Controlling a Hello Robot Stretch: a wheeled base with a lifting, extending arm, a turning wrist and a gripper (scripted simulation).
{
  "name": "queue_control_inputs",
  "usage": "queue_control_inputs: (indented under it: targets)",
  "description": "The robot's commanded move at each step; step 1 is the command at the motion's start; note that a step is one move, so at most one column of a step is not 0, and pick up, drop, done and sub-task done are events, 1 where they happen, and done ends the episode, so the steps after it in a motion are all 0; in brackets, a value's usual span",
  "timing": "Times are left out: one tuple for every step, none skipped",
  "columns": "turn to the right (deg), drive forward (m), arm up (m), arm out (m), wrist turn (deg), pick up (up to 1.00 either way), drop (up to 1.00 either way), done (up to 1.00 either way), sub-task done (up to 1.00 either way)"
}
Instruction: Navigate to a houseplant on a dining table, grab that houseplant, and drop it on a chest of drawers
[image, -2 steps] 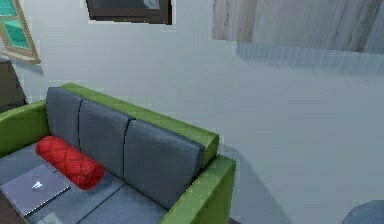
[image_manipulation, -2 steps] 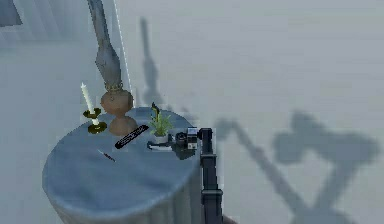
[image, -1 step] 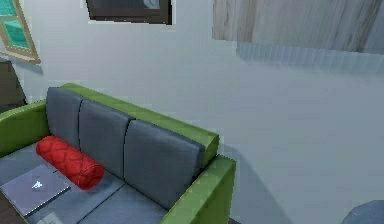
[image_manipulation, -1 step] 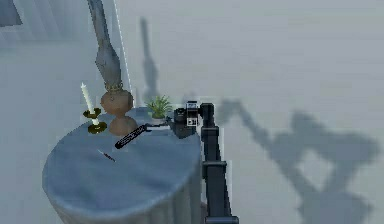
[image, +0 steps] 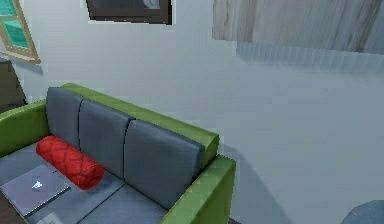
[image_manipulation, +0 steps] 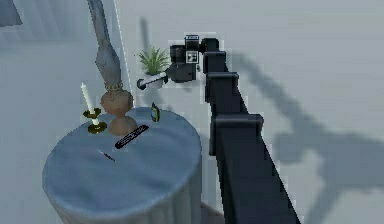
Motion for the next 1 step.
queue_control_inputs:
  targets:
    - [0.0, 0.0, 0.0, 0.0, -45.0, 0.0, 0.0, 0.0, 0.0]
